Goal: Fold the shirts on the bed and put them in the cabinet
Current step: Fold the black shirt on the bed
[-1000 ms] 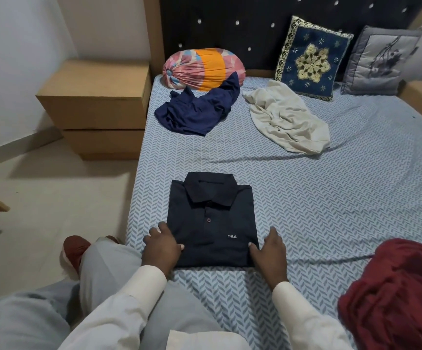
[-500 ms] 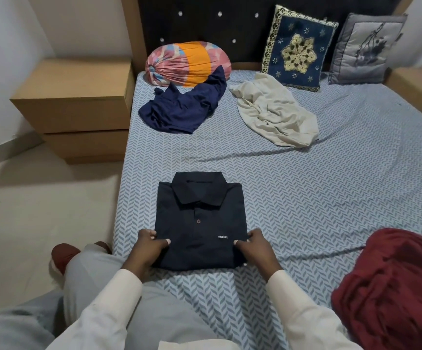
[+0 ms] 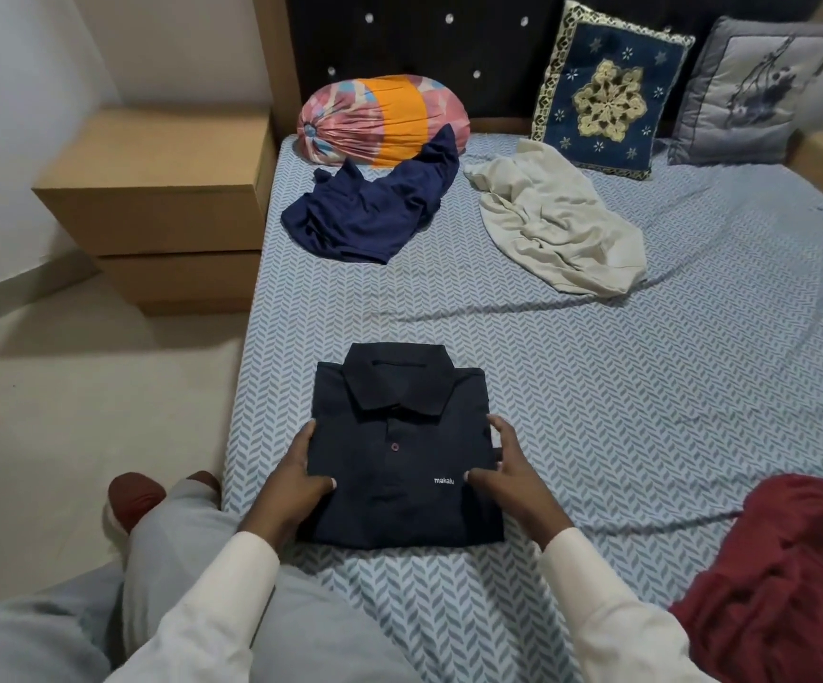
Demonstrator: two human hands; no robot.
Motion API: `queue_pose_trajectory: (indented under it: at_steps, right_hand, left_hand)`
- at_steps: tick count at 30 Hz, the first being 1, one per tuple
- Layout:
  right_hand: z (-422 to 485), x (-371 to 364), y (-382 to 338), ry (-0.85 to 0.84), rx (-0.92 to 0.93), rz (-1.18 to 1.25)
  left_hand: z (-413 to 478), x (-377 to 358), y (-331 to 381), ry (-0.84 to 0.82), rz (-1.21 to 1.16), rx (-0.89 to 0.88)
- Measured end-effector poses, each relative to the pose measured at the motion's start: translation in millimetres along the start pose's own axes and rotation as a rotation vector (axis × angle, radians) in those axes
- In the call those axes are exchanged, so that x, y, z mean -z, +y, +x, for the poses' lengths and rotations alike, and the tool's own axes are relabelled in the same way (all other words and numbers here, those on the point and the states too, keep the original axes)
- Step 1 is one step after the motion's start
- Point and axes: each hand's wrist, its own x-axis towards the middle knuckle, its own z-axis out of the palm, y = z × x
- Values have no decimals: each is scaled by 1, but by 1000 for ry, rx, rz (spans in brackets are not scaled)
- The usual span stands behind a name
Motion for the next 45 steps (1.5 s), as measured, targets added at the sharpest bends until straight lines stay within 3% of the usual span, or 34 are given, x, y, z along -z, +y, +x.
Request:
queue_pose_trajectory:
  at_steps: [4, 12, 17, 21, 33, 45]
  right_hand:
    - [23, 5, -16, -77, 83, -69]
    - [51, 4, -38, -148, 28, -254]
    - [38, -13, -67, -133, 179, -641]
    - [29, -31, -92, -93, 221, -730]
    - [33, -141, -195, -78, 222, -703]
    - [-75, -235, -380, -232, 304, -771]
  left_hand:
    - [24, 9, 23, -24, 70, -47]
    - [40, 10, 43, -91, 248, -32]
    - [20, -11, 41, -82, 428, -230]
    - [18, 2, 42, -73, 417, -315]
    - [20, 161, 76, -101, 413, -344]
    - [-144, 320, 213, 22, 548, -118]
